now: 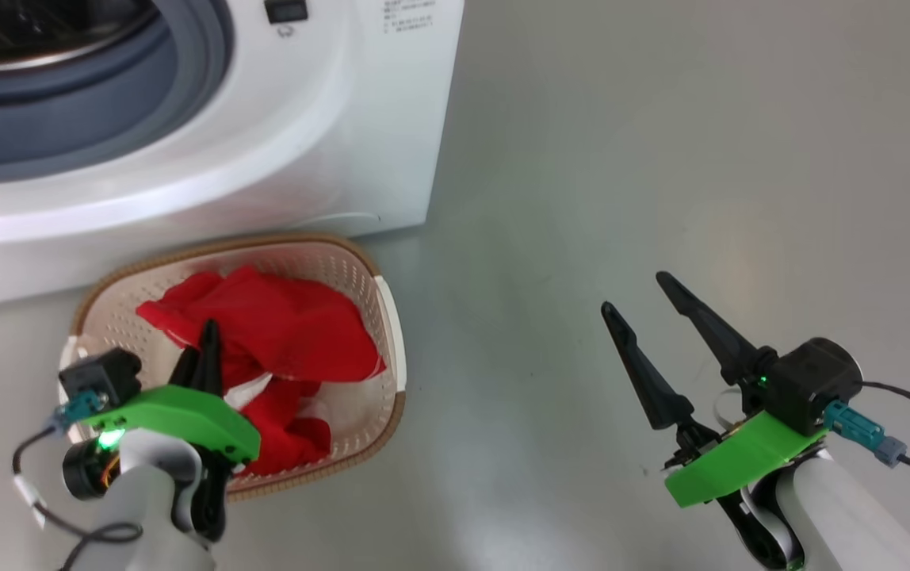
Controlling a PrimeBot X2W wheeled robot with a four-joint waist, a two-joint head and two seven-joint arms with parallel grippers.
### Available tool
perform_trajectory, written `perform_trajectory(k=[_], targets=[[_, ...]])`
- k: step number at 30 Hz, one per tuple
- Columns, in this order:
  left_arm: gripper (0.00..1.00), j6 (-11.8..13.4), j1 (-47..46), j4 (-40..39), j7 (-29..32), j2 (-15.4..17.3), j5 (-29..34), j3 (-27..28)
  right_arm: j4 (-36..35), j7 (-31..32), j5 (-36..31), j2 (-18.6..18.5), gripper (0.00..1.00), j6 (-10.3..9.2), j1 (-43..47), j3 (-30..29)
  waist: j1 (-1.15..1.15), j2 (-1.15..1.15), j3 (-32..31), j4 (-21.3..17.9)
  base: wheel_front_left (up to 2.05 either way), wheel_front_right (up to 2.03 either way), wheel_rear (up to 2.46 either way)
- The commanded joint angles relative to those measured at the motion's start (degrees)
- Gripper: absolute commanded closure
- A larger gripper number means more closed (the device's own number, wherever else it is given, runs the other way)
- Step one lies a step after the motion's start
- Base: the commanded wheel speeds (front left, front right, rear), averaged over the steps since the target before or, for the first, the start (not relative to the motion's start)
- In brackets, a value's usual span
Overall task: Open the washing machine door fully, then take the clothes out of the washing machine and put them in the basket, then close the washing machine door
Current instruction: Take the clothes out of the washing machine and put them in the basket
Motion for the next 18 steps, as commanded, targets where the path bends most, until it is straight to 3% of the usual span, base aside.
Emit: perform_trajectory(k=[1, 11, 18], targets=[[1.00, -0.5, -1.1, 0.2, -0.1, 1.0, -0.7, 1.2, -1.3, -0.4, -0.3, -0.1, 0.00, 0.19, -0.2, 0.9, 0.00, 0.00, 1.9, -0.4, 0.00, 0.00, 0.00], [1.00, -0.8, -8.9, 15.5, 2.3, 3.5, 1.1, -1.9, -1.2, -0.4, -0.2, 0.8, 0.00, 0.19, -2.8, 1.9, 0.00, 0.00, 6.5, -2.2, 0.00, 0.00, 0.00], [1.00, -0.7, -11.6, 20.9, 2.0, 5.2, 1.6, -2.9, -0.8, -0.4, 0.4, 1.6, 0.00, 0.19, -3.9, 2.1, 0.00, 0.00, 8.4, -3.6, 0.00, 0.00, 0.00]])
